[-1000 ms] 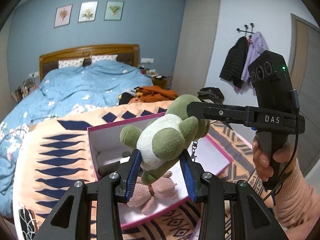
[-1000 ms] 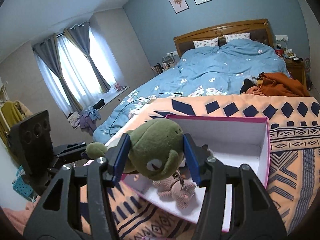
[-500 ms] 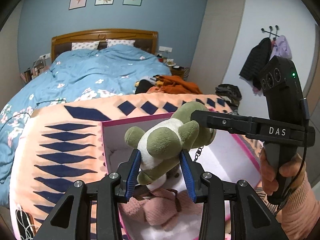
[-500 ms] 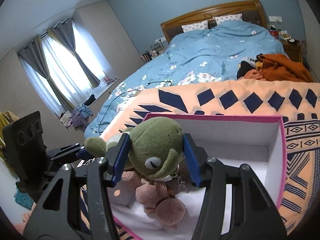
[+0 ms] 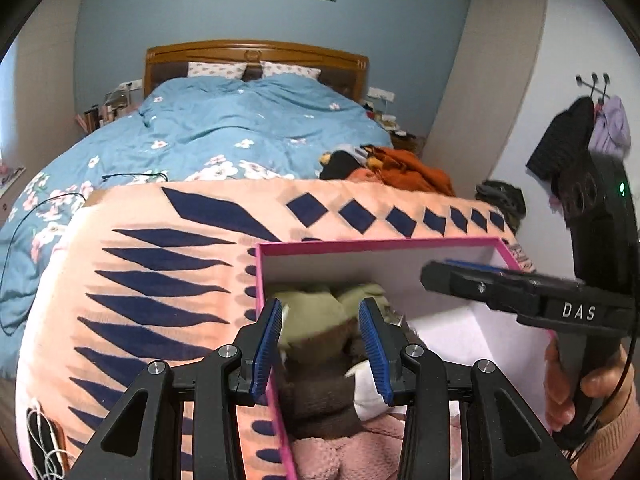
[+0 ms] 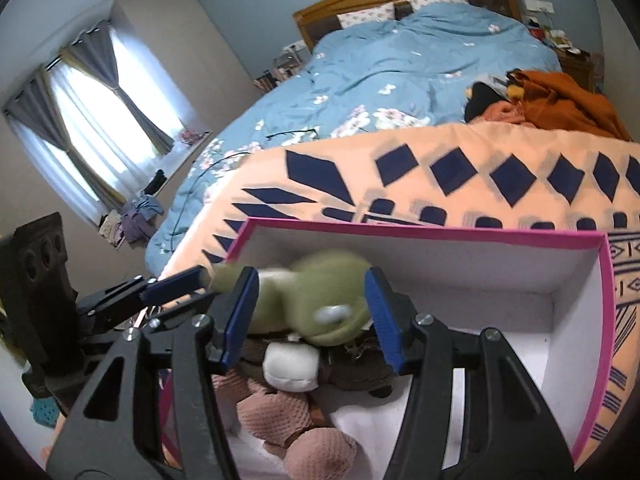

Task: Organize objects
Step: 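Lift the green turtle with both tools and drop it into the pink box, then withdraw both tools and grasp the cream teddy bear beside the box, then lift the cream teddy bear with both tools and release it into the box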

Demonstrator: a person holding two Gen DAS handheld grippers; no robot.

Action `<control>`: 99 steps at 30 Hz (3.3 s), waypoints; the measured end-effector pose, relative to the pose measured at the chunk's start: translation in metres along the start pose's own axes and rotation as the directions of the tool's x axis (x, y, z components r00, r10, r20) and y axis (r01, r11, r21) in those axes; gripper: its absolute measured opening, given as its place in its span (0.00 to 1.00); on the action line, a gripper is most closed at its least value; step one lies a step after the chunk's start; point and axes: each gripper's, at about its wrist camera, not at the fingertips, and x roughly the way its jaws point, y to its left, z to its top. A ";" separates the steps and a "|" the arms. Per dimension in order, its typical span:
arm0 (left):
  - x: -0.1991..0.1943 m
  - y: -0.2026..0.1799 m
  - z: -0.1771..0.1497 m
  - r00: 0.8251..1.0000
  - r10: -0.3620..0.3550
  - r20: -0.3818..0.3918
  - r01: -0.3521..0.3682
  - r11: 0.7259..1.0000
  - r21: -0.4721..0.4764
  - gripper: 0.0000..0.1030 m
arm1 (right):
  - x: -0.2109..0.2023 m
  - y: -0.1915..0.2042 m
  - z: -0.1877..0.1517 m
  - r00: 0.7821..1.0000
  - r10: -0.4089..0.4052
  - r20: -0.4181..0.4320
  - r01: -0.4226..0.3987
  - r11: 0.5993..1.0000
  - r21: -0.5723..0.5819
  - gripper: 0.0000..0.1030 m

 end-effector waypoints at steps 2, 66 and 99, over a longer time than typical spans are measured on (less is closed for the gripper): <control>-0.004 0.003 -0.001 1.000 0.005 0.017 -0.005 1.000 -0.005 0.40 | -0.001 -0.004 -0.003 1.000 0.008 -0.005 -0.008 1.000 0.007 0.56; -0.022 -0.146 -0.189 0.926 -0.330 -0.185 0.365 0.907 0.209 0.67 | -0.161 -0.057 -0.259 0.996 -0.036 0.085 0.019 0.981 0.195 0.62; -0.027 -0.149 -0.187 0.883 -0.424 -0.201 0.456 0.875 0.160 0.40 | -0.158 -0.047 -0.259 0.991 -0.077 0.112 0.062 0.989 0.135 0.39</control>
